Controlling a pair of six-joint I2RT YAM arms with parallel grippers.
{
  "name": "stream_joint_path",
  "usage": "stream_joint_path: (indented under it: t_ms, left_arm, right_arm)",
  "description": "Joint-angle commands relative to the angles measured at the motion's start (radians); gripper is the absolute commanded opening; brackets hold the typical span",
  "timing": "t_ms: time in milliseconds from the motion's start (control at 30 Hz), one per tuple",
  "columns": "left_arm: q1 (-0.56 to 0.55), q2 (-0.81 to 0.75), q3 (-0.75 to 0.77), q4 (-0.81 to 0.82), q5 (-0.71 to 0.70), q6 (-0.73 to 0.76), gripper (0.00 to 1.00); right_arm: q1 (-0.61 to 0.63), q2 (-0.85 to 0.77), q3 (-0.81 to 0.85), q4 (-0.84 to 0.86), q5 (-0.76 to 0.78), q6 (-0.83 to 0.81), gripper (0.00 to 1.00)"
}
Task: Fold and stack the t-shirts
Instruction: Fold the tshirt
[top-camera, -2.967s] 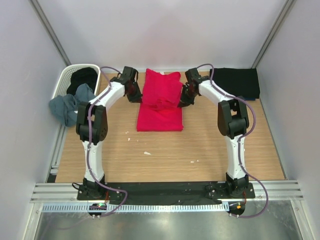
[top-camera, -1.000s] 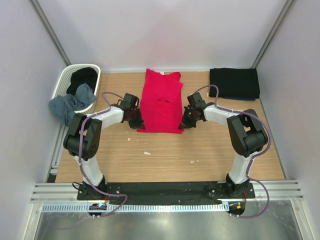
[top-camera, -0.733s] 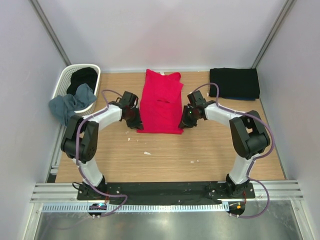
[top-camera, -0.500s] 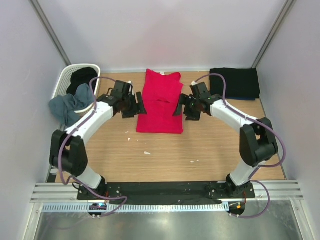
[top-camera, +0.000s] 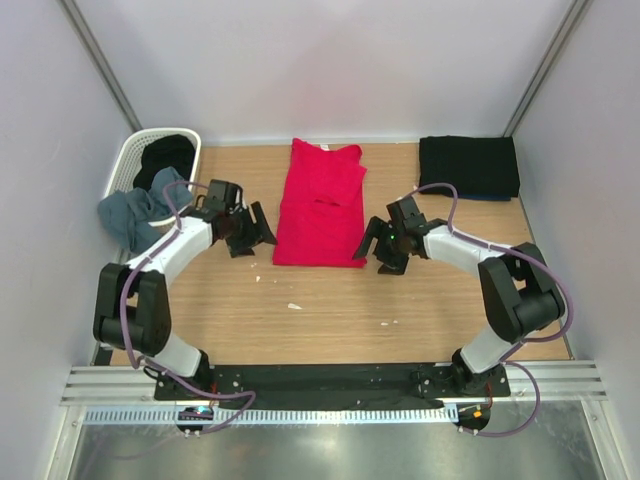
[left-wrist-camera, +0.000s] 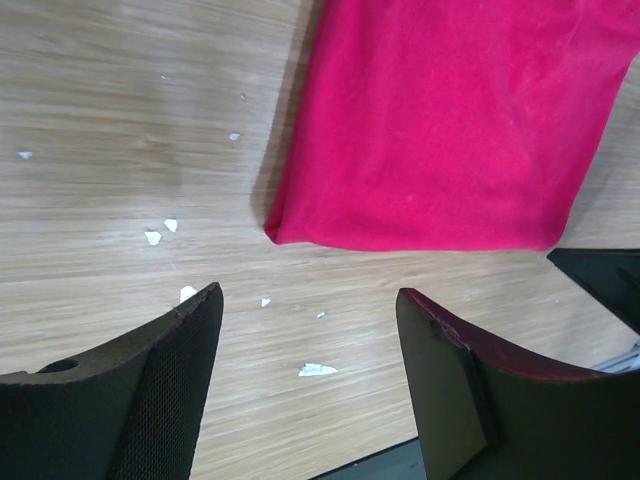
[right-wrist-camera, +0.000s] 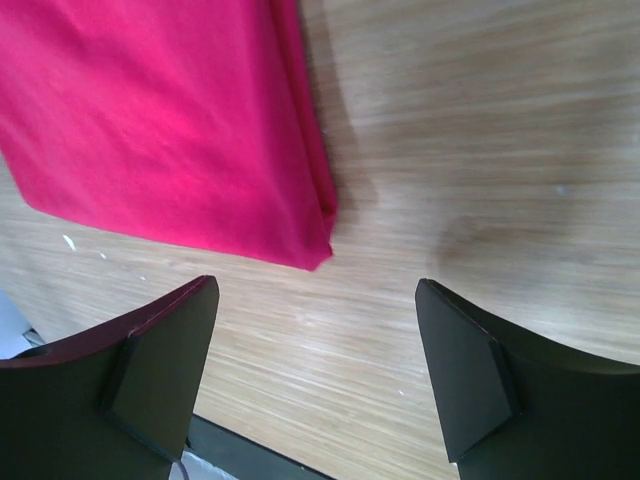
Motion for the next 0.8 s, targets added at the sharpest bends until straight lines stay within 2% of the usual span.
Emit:
stream_joint_path:
  t_ms: [0, 133, 267, 467, 767]
  left_arm:
    - [-0.002, 0.014, -0.029, 0.103, 0.066, -0.036, 0.71]
    - [-0.001, 0.06, -0.063, 0.153, 0.06, -0.069, 0.68]
    - [-0.001, 0.087, -0.087, 0.188, 0.037, -0.087, 0.66]
    - [-0.001, 0.125, -0.164, 0.329, 0.057, -0.15, 0.56]
    - [-0.001, 0.159, -0.19, 0.377, 0.02, -0.164, 0.47]
  right_arm:
    - [0.002, 0.003, 0.004, 0.127, 0.021, 0.045, 0.86]
    - [0.002, 0.021, -0.024, 0.162, 0.022, 0.074, 0.8]
    - [0.002, 0.014, -0.05, 0.185, 0.045, 0.093, 0.79]
    - [0.002, 0.028, -0.075, 0.201, 0.03, 0.105, 0.76]
    - [0.016, 0.078, -0.078, 0.239, 0.012, 0.117, 0.68]
